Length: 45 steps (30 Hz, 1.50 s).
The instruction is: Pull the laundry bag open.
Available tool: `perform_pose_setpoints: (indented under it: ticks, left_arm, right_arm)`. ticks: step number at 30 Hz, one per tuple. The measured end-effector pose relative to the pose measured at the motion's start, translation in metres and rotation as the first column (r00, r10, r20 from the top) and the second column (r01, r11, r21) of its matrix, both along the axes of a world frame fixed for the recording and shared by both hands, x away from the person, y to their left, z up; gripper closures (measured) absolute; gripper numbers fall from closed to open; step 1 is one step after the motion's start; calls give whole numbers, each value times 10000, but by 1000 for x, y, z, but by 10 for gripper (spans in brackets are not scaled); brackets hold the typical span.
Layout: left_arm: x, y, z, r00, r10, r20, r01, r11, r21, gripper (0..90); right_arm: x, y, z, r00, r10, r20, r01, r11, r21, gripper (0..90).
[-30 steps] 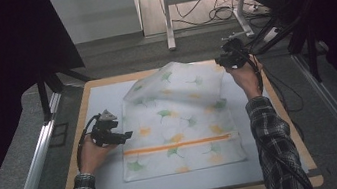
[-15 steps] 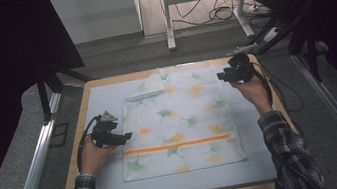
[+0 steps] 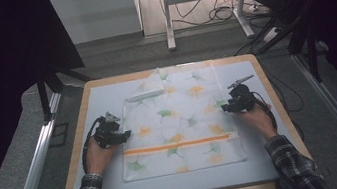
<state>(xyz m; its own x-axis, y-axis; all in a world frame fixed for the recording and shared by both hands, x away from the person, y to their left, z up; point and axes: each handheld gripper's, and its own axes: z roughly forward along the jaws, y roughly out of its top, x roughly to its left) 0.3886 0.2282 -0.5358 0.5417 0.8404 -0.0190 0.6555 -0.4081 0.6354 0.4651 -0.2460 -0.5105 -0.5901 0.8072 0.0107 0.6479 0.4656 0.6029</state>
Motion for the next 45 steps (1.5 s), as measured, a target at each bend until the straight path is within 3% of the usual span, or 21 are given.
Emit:
perform_pose_setpoints:
  ticks: [1,2,3,4,5,6,7,10,16,21,23,24,25,27,28,29,31,36,37,42,45]
  left_arm:
    - [0,0,0,9998,-73,-163,70,9997,-232,543]
    - [0,0,0,9998,-73,-163,70,9997,-232,600]
    - [0,-1,0,9997,42,-255,-51,9994,-340,622]
    - [0,-1,0,9997,42,-255,-51,9994,-340,664]
    - [0,0,1,9993,167,-321,-180,9990,-402,664]
    - [1,2,0,9984,195,-533,-234,9971,-723,829]
    - [1,2,0,9984,195,-533,-234,9971,-723,867]
    - [-2,2,3,9975,-22,-709,-23,9979,-642,890]
    - [-27,-1,7,9914,-561,-1182,498,9972,-556,885]
    - [-55,-11,10,9856,-1019,-1347,1019,9948,-69,881]
    - [-59,-12,11,9864,-1103,-1221,1103,9939,-65,815]
    - [-59,-12,11,9864,-1103,-1221,1103,9939,-65,707]
    - [-56,-12,14,9900,-1205,-734,1178,9922,-398,609]
    - [-51,-19,19,9916,-1275,-219,1261,9904,-559,535]
    - [-51,-19,19,9916,-1275,-219,1261,9904,-559,506]
    - [-43,-28,22,9883,-1512,213,1520,9873,-452,487]
    - [-36,-38,22,9839,-1723,476,1738,9843,-305,455]
    - [-13,-58,15,9789,-1971,545,1967,9804,124,380]
    - [1,-66,11,9789,-1969,554,1950,9801,371,362]
    - [22,-72,6,9794,-1937,564,1925,9809,273,299]
    - [44,-75,1,9845,-1697,436,1690,9854,193,257]
  right_arm:
    - [-3,2,-1,9994,-5,351,11,9998,-188,611]
    - [-3,2,-1,9994,-5,351,11,9998,-188,611]
    - [-6,5,0,9998,58,209,-54,9998,-206,740]
    - [-6,5,0,9998,58,209,-54,9998,-206,740]
    - [-7,7,1,9997,89,205,-84,9997,-224,809]
    - [-10,10,0,9995,121,294,-114,9997,-234,876]
    - [-11,10,0,9995,104,295,-96,9996,-274,883]
    - [-15,12,1,9995,95,288,-85,9993,-360,885]
    - [-36,6,4,9994,331,-75,-333,9992,-219,882]
    - [-77,-6,7,9977,619,-281,-622,9980,-95,879]
    - [-90,-9,5,9968,728,-336,-732,9973,-109,861]
    - [-90,-9,5,9968,728,-336,-732,9973,-109,861]
    - [-97,-13,2,9963,828,-222,-830,9965,-78,795]
    - [-97,-15,4,9974,714,-87,-715,9974,-87,711]
    - [-97,-15,4,9974,714,-87,-715,9974,-87,711]
    - [-95,-15,5,9977,674,97,-674,9977,27,681]
    - [-94,-13,6,9971,726,241,-728,9973,92,629]
    - [-96,-6,4,9921,1219,291,-1221,9925,64,566]
    - [-96,-6,4,9920,1235,255,-1237,9923,76,559]
    - [-94,-5,0,9909,1341,146,-1341,9910,-36,535]
    - [-94,-5,-1,9899,1416,109,-1416,9899,-55,516]
